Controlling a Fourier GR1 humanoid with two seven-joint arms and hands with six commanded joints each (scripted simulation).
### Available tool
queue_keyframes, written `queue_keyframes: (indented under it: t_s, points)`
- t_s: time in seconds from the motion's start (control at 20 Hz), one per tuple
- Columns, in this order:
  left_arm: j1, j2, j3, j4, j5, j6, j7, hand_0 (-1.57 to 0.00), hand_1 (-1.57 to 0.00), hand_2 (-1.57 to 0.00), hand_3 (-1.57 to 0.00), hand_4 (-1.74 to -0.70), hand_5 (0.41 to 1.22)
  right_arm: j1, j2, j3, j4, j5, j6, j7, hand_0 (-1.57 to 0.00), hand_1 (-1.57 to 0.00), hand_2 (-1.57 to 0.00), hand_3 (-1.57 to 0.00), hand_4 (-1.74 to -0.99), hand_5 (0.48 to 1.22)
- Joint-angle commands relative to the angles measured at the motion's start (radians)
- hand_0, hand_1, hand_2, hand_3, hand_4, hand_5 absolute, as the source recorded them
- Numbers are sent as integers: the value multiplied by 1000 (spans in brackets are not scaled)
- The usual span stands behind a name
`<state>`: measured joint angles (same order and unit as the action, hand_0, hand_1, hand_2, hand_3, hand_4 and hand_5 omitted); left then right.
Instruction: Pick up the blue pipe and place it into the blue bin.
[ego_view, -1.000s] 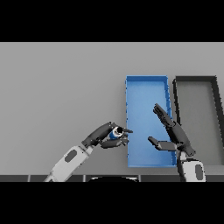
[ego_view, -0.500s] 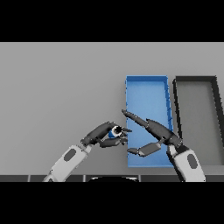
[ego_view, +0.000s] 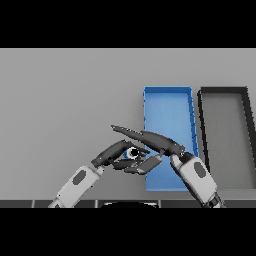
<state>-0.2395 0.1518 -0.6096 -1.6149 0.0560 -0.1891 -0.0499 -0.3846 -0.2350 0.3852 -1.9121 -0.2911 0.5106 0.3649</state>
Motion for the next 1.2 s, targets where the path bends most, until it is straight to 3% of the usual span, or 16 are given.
queue_keyframes:
  t_s: [0.0,0.05,0.1,0.15,0.25,0.3,0.4,0.45,0.55,0.6,0.65,0.7,0.9,0.95,1.05,1.15]
  points:
    - [6,-3,1,-1,12,-6,11,-1571,-1571,-1571,-1535,-1737,1221,-8,13,10,11,3,7,-7,1,-12,-29,-2,-1222,506]
    - [12,-11,-3,-6,22,-10,19,-1571,-1571,-1571,-1484,-1736,1221,-30,32,19,25,-2,7,4,-53,-84,-102,-46,-1245,506]
    - [2,5,-2,-6,-12,-3,11,-1394,-1326,-1320,-1288,-1737,1221,-60,43,19,49,-7,11,19,-181,-225,-237,-161,-1294,509]
    - [-21,26,-19,0,-47,-9,90,-1182,-1078,-1063,-1030,-1682,1221,-72,48,25,55,-10,19,28,-345,-375,-379,-296,-1335,507]
    - [-34,35,-24,-4,-56,-26,170,-818,-706,-680,-659,-1480,1221,-98,63,38,82,3,37,31,-718,-699,-739,-635,-1430,522]
    - [-28,16,-21,2,-67,-18,139,-776,-706,-686,-583,-1533,1221,-97,73,46,77,-23,42,30,-888,-873,-905,-768,-1486,550]
    - [-16,9,0,-2,-51,-1,72,-1063,-1017,-969,-939,-1607,1221,-104,86,53,101,-74,54,67,-1134,-1124,-1145,-957,-1562,666]
    - [-9,2,4,3,-35,-5,50,-1164,-1128,-1051,-1065,-1634,1221,-103,81,47,100,-109,56,86,-1221,-1214,-1230,-1080,-1526,728]
    - [-4,-23,17,-3,-1,-2,34,-1311,-1287,-1186,-1247,-1673,1221,-96,97,42,113,-124,46,52,-1347,-1342,-1353,-1257,-1469,905]
    - [15,-20,19,-4,13,-9,7,-1363,-1344,-1254,-1312,-1686,1221,-90,105,48,109,-99,43,35,-1392,-1388,-1396,-1320,-1452,968]
    - [10,-27,22,-9,16,-10,32,-1404,-1390,-1310,-1364,-1697,1221,-76,89,51,105,-44,58,-46,-1428,-1425,-1431,-1370,-1441,1019]
    - [3,-22,27,-5,18,-13,33,-1438,-1426,-1348,-1405,-1706,1221,-84,91,60,102,-6,56,-61,-1456,-1454,-1459,-1410,-1447,1059]
    - [2,-18,32,2,29,-3,17,-1516,-1512,-1388,-1503,-1727,1221,-84,80,49,91,-22,59,-35,-1524,-1523,-1525,-1505,-1475,1155]
    - [5,-12,22,-3,8,5,-11,-1435,-1354,-1221,-1333,-1648,1221,-85,84,39,81,-46,57,-11,-1533,-1533,-1534,-1518,-1480,1168]
    - [-19,30,10,-5,-52,-16,-24,-925,-866,-781,-853,-1415,1221,-66,105,42,80,-50,55,-8,-1547,-1546,-1548,-1537,-1487,1187]
    - [-34,57,-3,3,-74,-52,-36,-592,-554,-500,-546,-1216,1221,-62,122,37,73,-36,70,24,-1556,-1555,-1556,-1549,-1490,1199]
